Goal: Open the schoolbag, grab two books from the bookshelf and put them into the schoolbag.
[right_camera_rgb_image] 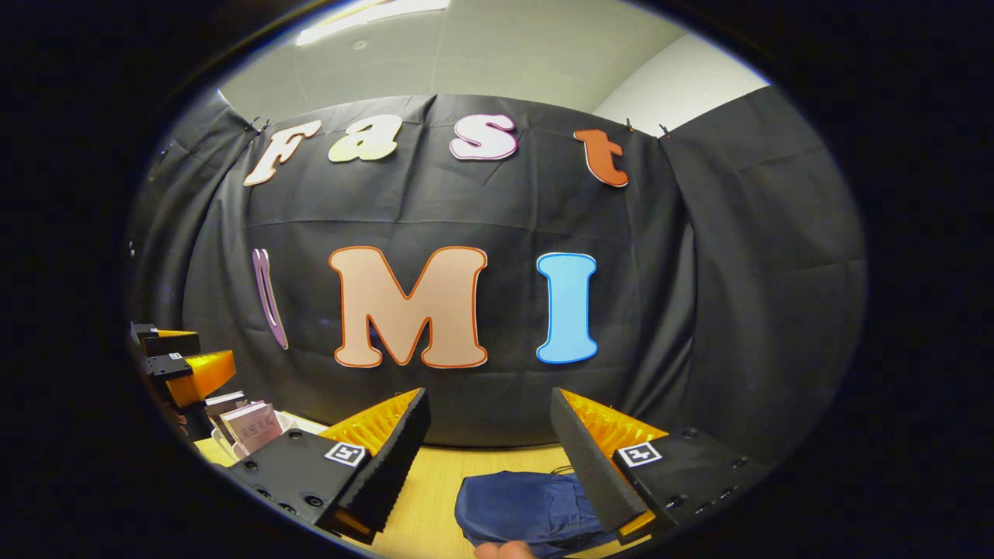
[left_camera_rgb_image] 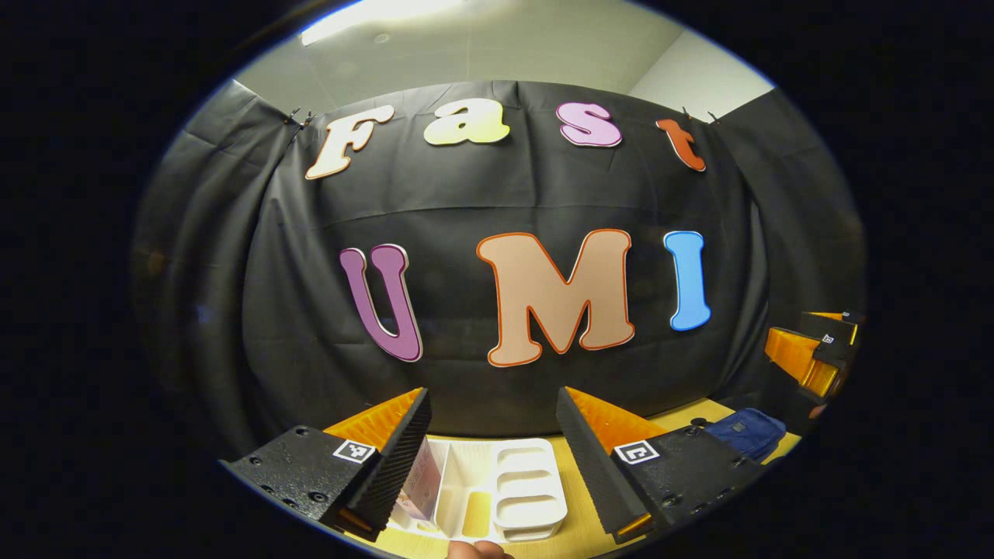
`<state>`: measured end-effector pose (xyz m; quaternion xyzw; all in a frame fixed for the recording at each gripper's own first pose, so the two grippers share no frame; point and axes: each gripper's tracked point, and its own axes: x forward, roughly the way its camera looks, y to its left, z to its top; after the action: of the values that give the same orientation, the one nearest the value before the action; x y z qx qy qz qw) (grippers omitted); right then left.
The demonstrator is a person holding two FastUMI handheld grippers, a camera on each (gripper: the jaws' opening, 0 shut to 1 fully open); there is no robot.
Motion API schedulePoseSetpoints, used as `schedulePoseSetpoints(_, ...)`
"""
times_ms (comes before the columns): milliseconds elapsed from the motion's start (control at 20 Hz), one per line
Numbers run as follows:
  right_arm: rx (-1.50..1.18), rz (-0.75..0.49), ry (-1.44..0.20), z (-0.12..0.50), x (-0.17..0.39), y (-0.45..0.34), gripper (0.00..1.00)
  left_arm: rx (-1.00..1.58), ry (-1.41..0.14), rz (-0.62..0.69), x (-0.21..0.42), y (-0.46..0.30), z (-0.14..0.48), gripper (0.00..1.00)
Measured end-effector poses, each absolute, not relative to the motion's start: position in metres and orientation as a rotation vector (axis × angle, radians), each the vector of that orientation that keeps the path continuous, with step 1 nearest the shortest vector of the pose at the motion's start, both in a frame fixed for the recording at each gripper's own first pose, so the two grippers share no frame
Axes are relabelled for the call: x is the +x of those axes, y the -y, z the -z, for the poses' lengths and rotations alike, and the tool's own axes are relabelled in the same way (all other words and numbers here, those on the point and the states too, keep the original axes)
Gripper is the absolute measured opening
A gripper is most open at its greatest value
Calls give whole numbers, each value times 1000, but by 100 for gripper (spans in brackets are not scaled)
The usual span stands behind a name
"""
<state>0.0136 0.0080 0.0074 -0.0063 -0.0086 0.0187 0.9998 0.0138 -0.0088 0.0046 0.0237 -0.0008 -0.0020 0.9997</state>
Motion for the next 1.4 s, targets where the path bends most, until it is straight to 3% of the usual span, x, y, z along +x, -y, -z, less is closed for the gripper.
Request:
schedulePoseSetpoints(300,-77,-76,42,-12,22,-9,100,54,0,10,17,11,-3,95)
schedulePoseSetpoints(350,-111,-96,46,-10,25,-10,96,51,1,10,18,11,-4,94)
schedulePoseSetpoints(600,-452,-186,81,13,29,-9,100,60,-13,-19,17,4,2,96)
schedulePoseSetpoints(650,-521,-204,70,27,27,-10,100,58,-19,-31,17,0,3,100)
schedulePoseSetpoints(900,-822,-322,-45,134,18,-20,89,56,-39,-94,11,-20,9,96)
schedulePoseSetpoints(950,-883,-352,-80,155,14,-20,98,57,-41,-105,11,-24,9,96)
schedulePoseSetpoints(1150,-989,-464,-242,244,12,-11,98,60,-47,-137,5,-34,10,100)
schedulePoseSetpoints(1250,-1019,-473,-289,270,25,0,88,54,-56,-146,4,-37,13,100)
schedulePoseSetpoints(1400,-1118,-525,-325,302,38,1,87,45,-62,-170,-2,-44,15,96)
